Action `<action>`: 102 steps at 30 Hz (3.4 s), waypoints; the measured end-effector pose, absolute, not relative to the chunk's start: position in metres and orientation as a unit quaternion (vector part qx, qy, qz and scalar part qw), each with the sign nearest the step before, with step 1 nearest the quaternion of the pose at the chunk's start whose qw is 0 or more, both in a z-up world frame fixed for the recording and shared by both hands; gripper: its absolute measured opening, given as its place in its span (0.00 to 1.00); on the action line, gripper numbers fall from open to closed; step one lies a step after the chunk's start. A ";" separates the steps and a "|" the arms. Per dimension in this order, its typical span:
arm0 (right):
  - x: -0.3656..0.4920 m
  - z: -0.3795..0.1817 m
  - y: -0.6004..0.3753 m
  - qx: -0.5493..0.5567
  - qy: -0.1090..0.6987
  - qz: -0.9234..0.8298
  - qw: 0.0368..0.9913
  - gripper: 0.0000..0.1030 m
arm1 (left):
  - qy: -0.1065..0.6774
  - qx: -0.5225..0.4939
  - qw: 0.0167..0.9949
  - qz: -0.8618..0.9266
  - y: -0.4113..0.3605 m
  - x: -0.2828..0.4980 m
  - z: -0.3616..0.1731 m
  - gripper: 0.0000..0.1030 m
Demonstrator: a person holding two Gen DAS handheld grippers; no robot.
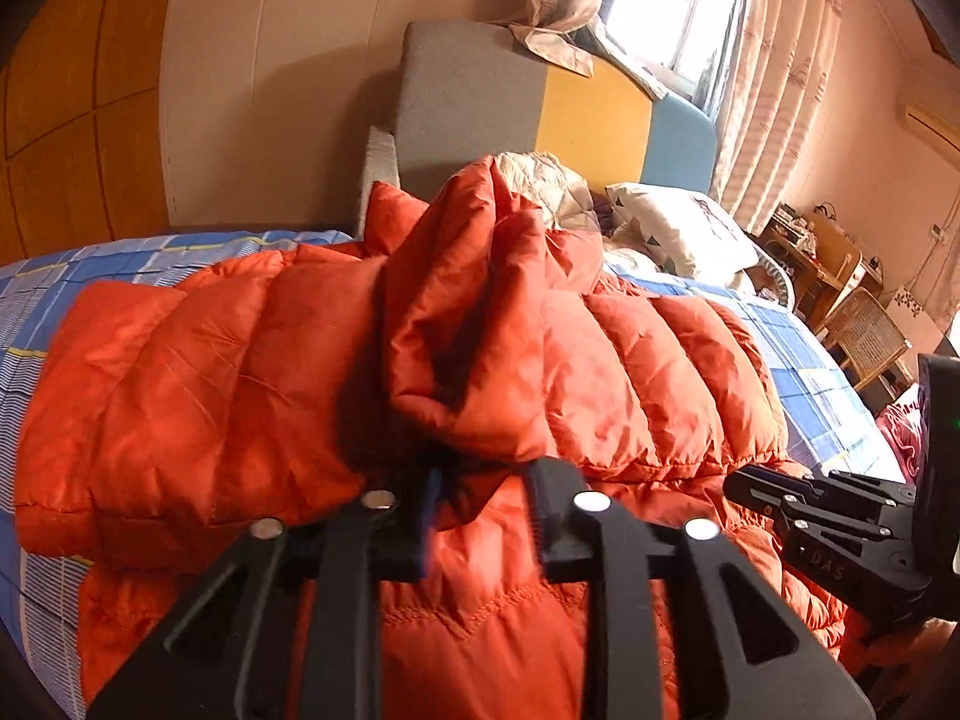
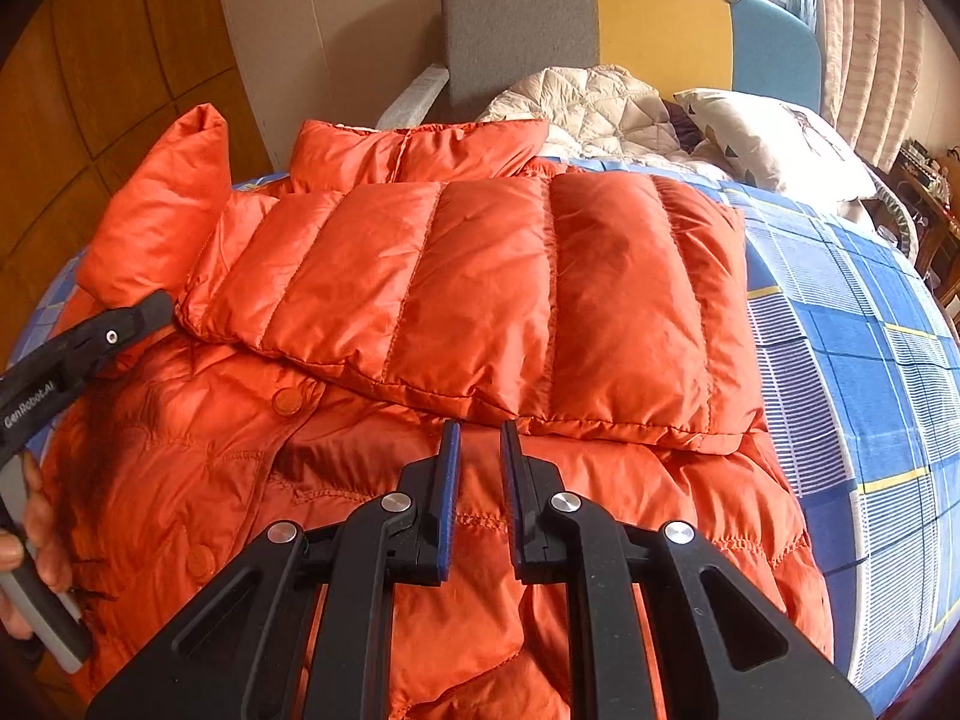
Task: Fold large clothes
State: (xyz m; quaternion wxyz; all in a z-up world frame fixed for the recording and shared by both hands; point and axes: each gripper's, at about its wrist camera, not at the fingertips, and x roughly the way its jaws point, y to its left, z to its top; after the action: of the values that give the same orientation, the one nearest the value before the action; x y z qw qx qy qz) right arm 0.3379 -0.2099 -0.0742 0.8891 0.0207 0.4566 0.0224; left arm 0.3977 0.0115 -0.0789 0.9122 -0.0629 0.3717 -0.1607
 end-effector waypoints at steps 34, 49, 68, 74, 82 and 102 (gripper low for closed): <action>0.397 -0.067 -0.109 0.061 0.448 0.155 0.878 0.55 | 0.378 -0.043 0.923 -0.055 0.067 0.348 -0.099 0.56; 0.388 -0.027 -0.125 0.049 0.394 0.093 0.913 0.09 | 0.364 -0.072 0.928 -0.044 0.088 0.353 -0.089 0.58; 0.389 -0.073 -0.198 0.058 0.441 -0.040 0.895 0.09 | 0.360 -0.066 0.930 -0.043 0.081 0.359 -0.092 0.58; 0.383 -0.076 -0.204 0.066 0.441 -0.046 0.894 0.13 | 0.347 -0.066 0.935 -0.030 0.086 0.354 -0.084 0.58; 0.363 -0.052 -0.201 0.053 0.397 -0.049 0.915 0.43 | 0.332 -0.080 0.940 -0.020 0.093 0.365 -0.069 0.62; 0.380 -0.043 -0.172 0.029 0.394 -0.016 0.918 0.43 | 0.334 -0.061 0.940 -0.020 0.091 0.404 -0.066 0.62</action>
State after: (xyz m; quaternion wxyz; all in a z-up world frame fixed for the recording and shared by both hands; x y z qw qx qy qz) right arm 0.3804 -0.1722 -0.0432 0.9185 0.0286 0.3941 -0.0157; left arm 0.4044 0.0913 -0.0656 0.9405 -0.0606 0.3338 -0.0197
